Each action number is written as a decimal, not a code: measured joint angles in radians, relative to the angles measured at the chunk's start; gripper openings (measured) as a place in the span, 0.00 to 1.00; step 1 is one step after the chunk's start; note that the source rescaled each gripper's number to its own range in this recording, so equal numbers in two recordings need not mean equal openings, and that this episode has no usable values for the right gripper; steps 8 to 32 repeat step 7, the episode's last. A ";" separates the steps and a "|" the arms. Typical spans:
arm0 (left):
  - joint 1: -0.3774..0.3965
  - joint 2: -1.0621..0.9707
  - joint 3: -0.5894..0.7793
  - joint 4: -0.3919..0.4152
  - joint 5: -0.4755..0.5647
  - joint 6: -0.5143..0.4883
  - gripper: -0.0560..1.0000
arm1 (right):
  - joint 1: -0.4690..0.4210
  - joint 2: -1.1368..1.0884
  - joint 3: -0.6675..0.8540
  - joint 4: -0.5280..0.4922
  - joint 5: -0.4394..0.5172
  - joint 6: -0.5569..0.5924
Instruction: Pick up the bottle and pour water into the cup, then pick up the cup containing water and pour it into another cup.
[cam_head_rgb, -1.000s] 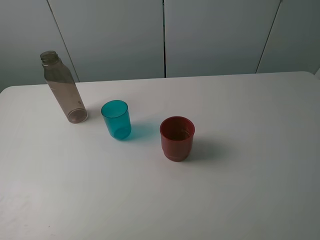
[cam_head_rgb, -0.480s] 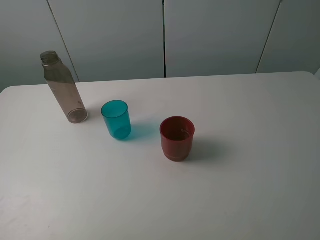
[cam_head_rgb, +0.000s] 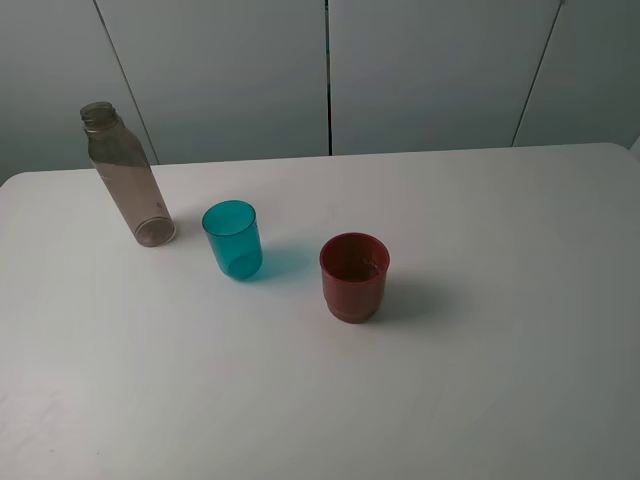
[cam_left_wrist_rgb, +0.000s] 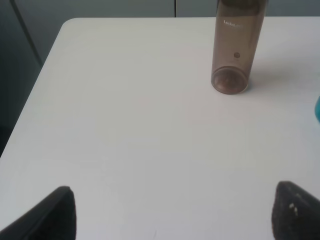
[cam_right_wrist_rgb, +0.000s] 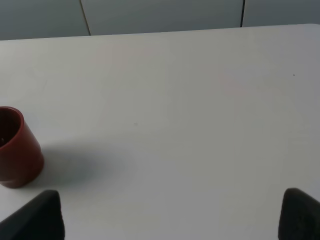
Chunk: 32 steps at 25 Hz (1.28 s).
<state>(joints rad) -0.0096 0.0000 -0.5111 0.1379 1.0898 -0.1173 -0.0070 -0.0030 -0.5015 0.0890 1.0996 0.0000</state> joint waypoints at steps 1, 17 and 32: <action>0.000 0.000 0.000 -0.002 0.000 -0.002 0.99 | 0.000 0.000 0.000 0.000 0.000 0.000; 0.000 0.000 0.000 -0.031 0.000 -0.004 0.99 | 0.000 0.000 0.000 0.000 0.000 0.000; 0.000 0.000 0.000 -0.031 0.000 -0.004 0.99 | 0.000 0.000 0.000 0.000 0.000 0.000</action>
